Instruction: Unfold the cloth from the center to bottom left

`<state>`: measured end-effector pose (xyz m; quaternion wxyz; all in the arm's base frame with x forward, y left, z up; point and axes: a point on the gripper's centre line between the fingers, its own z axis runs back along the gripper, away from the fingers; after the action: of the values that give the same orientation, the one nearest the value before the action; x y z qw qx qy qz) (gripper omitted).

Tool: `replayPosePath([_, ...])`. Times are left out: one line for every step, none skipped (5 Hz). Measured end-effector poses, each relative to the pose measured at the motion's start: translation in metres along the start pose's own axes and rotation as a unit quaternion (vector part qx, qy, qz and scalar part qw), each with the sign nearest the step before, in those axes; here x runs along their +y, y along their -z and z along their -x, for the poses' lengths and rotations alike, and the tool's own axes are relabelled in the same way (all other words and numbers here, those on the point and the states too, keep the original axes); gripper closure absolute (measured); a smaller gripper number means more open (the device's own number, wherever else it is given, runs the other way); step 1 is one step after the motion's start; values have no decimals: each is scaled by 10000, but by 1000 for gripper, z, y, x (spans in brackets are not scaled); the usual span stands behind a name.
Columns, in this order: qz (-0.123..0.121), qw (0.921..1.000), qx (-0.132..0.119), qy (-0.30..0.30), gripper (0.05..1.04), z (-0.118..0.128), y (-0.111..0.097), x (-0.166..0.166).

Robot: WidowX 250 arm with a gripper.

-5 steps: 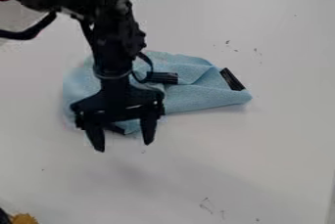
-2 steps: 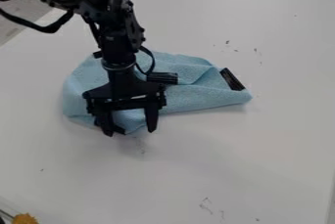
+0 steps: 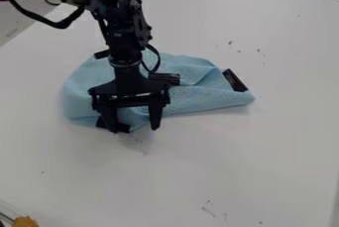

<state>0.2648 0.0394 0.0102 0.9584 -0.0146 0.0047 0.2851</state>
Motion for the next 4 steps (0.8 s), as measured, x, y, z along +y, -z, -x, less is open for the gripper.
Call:
replayPosePath([176,9997,-43,-173,233,-5,5,-1])
replayPosePath([167,9997,-48,-177,510,-6,5,0])
replayPosePath([18,10000,-19,-82,755,-5,4,1])
replayPosePath([-213,9997,-86,12,933,0,-6,-2])
